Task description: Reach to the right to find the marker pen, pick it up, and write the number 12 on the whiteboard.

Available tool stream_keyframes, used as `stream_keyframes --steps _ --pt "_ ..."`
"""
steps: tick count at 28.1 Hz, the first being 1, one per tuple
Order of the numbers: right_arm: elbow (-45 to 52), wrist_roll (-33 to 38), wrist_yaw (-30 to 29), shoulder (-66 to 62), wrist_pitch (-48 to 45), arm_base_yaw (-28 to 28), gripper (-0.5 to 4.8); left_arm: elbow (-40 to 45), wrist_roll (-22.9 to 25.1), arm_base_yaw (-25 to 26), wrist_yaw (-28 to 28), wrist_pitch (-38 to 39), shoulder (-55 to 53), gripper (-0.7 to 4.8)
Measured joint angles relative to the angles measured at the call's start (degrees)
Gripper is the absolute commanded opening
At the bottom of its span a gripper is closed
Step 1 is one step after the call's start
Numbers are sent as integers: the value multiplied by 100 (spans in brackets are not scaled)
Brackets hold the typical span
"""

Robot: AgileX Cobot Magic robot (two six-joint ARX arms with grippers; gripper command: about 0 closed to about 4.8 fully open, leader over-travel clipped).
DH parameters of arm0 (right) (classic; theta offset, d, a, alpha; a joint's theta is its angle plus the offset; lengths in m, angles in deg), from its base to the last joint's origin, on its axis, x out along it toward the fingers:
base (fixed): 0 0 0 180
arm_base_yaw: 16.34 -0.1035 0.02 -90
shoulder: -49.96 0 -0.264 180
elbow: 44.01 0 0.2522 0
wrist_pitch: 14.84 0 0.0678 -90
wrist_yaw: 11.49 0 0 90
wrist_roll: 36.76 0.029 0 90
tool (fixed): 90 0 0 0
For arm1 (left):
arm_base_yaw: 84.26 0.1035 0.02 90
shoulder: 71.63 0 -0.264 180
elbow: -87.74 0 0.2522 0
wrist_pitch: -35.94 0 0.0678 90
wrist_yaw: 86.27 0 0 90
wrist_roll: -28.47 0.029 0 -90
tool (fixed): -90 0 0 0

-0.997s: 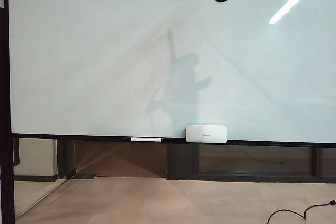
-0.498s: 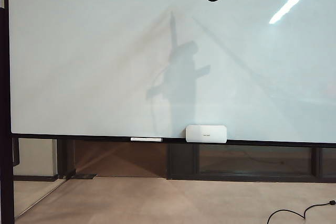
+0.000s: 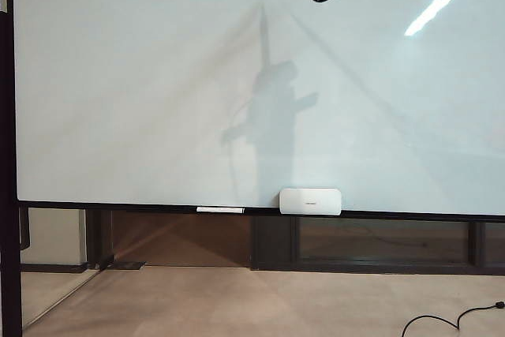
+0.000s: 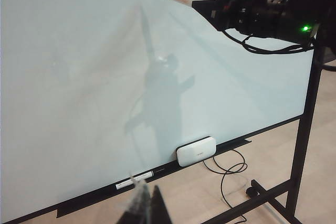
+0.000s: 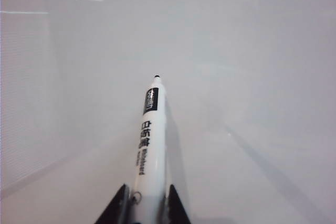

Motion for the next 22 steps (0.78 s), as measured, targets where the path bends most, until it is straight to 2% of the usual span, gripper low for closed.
stream_keyframes --steps 12,22 --pt "-951 -2 37 -446 216 7 -6 -7 4 0 -2 42 9 -5" --pt "-999 -50 35 -555 444 9 -6 -7 37 0 -2 42 9 -5"
